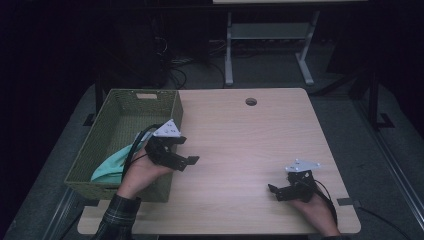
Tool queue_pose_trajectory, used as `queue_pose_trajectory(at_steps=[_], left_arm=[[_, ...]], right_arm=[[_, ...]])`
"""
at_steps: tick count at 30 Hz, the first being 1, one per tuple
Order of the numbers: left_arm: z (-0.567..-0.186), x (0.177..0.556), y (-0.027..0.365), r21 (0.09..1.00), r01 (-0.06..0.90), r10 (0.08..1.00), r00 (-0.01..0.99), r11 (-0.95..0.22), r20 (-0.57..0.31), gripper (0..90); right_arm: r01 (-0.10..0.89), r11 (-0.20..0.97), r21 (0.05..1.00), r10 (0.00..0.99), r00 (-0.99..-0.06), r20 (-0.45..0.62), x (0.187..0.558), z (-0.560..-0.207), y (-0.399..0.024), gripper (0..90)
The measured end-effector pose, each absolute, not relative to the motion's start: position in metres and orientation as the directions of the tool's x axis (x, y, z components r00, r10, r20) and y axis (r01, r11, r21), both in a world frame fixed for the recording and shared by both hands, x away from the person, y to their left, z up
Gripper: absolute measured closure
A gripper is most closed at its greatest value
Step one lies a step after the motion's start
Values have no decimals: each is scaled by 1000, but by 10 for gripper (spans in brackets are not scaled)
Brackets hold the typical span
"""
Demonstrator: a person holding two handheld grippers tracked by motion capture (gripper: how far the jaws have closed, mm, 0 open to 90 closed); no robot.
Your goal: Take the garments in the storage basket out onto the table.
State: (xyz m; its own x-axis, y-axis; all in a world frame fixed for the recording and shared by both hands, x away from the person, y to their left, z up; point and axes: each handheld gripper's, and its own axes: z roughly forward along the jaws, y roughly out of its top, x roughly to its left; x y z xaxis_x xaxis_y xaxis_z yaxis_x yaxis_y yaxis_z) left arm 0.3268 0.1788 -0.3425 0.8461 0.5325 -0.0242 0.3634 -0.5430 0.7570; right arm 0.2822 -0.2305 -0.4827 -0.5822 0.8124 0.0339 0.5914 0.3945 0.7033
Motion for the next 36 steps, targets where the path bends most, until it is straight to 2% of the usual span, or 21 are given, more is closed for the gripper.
queue_pose_trajectory(at_steps=[25, 36], left_arm=[[-331, 324, 231, 750, 418, 617, 787, -514, -15, 240], [-334, 325, 254, 723, 461, 652, 758, -514, -20, 318]], right_arm=[[591, 394, 704, 812, -583, 34, 282, -483, -231, 18], [592, 394, 703, 812, -582, 34, 282, -483, -231, 18]])
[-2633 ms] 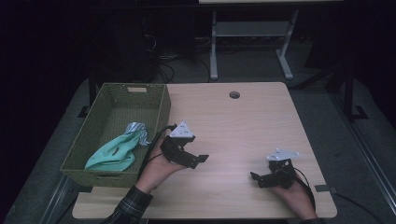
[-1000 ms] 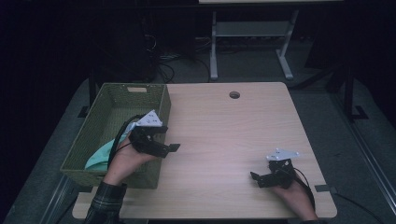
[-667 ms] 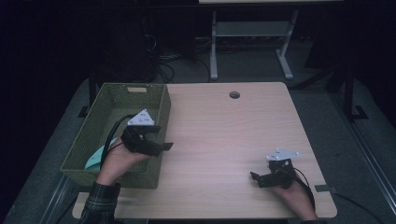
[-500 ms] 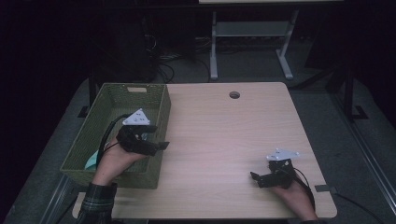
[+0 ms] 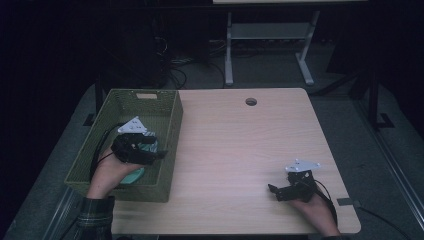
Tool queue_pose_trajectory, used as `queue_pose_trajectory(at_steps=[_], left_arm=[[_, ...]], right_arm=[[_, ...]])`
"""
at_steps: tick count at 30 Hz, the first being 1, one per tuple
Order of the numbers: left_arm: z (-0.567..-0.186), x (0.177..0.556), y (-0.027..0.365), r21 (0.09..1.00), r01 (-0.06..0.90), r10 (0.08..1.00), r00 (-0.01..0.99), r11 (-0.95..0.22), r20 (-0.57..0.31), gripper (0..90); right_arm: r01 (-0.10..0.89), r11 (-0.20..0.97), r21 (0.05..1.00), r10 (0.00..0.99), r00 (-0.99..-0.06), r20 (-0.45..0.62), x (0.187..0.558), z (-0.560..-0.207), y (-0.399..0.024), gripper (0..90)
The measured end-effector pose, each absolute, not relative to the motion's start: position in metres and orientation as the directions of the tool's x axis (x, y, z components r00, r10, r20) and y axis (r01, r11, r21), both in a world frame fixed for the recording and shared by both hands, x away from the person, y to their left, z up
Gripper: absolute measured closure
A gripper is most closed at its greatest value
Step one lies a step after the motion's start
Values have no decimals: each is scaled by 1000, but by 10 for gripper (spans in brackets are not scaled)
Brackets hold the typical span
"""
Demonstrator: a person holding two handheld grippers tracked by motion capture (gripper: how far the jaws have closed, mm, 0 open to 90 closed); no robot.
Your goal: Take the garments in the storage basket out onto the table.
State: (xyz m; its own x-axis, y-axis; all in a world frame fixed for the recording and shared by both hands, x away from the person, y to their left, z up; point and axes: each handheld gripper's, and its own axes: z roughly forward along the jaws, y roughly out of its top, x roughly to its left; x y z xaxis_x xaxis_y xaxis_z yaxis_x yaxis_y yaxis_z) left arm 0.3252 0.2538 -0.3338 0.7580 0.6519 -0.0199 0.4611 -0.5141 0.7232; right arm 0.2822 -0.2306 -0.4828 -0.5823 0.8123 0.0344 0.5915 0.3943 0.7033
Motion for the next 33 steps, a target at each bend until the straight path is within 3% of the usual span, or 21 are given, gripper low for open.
queue_pose_trajectory(at_steps=[16, 33], left_arm=[[-339, 327, 283, 685, 510, 698, 716, -521, -3, 403], [-360, 338, 297, 599, 558, 711, 702, -574, 28, 436]], right_arm=[[591, 395, 703, 812, -583, 34, 282, -483, -231, 18], [591, 395, 703, 812, -583, 34, 282, -483, -231, 18]])
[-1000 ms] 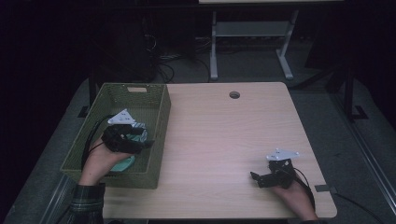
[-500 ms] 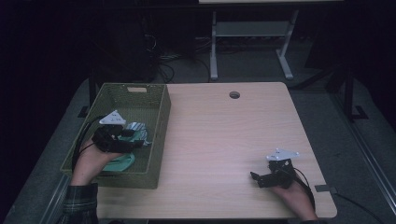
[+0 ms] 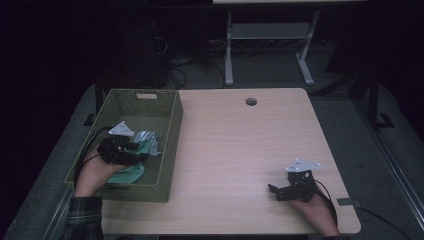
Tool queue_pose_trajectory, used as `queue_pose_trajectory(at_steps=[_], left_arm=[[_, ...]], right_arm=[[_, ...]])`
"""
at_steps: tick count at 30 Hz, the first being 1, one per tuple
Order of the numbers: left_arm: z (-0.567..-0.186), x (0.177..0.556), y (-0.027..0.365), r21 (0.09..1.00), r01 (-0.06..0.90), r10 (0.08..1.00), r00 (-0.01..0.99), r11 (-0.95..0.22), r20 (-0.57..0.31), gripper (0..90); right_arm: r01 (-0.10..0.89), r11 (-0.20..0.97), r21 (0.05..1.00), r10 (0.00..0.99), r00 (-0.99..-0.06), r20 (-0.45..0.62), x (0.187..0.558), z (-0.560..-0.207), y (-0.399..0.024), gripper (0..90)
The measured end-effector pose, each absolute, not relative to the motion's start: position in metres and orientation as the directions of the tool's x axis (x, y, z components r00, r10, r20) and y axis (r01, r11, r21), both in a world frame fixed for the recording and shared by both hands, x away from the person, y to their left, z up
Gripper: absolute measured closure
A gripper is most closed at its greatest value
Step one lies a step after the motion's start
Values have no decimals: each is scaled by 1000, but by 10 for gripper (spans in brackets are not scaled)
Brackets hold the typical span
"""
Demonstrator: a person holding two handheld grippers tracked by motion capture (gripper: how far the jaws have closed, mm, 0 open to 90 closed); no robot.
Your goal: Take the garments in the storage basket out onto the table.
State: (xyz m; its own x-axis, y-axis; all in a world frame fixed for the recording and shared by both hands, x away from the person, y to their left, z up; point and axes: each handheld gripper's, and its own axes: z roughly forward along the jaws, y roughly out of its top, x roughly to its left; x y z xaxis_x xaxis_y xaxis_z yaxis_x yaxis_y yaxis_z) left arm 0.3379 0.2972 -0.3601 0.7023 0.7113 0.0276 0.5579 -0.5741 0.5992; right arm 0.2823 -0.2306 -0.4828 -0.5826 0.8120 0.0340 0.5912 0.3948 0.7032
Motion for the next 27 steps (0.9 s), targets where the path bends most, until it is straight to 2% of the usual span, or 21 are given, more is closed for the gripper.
queue_pose_trajectory(at_steps=[13, 17, 27], left_arm=[[-375, 348, 295, 532, 580, 706, 707, -617, 47, 437], [-381, 351, 296, 506, 575, 698, 712, -643, 77, 437], [-398, 359, 310, 460, 613, 727, 678, -642, 110, 431]], right_arm=[[591, 394, 704, 812, -582, 34, 282, -483, -231, 18], [590, 393, 705, 813, -581, 32, 283, -483, -230, 18], [591, 393, 705, 814, -580, 33, 283, -483, -230, 18]])
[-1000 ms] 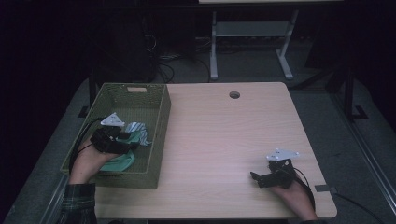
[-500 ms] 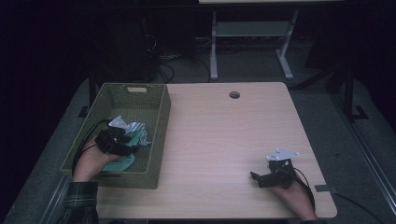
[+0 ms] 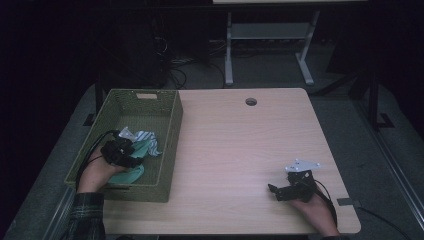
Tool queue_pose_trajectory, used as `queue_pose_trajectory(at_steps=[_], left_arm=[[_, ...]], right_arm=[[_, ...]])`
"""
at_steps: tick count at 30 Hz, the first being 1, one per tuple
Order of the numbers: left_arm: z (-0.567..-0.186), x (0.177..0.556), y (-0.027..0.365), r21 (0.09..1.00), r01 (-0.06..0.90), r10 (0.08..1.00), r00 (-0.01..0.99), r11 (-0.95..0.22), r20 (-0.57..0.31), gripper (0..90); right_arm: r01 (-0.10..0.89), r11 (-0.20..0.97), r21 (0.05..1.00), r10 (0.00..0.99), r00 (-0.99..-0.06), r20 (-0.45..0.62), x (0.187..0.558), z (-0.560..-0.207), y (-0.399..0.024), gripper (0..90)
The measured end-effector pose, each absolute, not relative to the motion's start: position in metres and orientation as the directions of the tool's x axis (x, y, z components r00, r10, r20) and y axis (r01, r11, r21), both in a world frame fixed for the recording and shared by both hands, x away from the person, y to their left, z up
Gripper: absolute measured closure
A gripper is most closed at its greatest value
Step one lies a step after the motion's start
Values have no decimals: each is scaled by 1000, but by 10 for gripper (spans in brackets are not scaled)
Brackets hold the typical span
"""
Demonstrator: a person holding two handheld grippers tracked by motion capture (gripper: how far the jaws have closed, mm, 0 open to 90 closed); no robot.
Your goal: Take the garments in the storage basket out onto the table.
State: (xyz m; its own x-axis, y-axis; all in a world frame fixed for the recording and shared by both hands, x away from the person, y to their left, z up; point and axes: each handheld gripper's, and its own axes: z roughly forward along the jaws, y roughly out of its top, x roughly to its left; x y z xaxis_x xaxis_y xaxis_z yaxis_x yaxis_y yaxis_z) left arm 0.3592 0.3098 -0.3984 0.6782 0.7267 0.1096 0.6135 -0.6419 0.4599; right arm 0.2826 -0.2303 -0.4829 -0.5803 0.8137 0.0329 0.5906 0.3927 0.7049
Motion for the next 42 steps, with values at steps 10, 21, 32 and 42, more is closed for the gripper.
queue_pose_trajectory(at_steps=[10, 21, 32, 42], left_arm=[[-411, 364, 309, 415, 636, 734, 666, -651, 132, 435], [-413, 367, 312, 385, 689, 776, 615, -614, 135, 668], [-407, 367, 317, 415, 725, 809, 585, -549, 48, 814], [-391, 364, 328, 545, 704, 809, 583, -455, -78, 815]], right_arm=[[591, 393, 705, 814, -580, 33, 283, -483, -230, 18], [591, 392, 705, 814, -580, 34, 283, -483, -230, 19], [590, 394, 704, 813, -581, 32, 283, -483, -230, 18], [591, 393, 705, 813, -581, 33, 283, -483, -230, 18]])
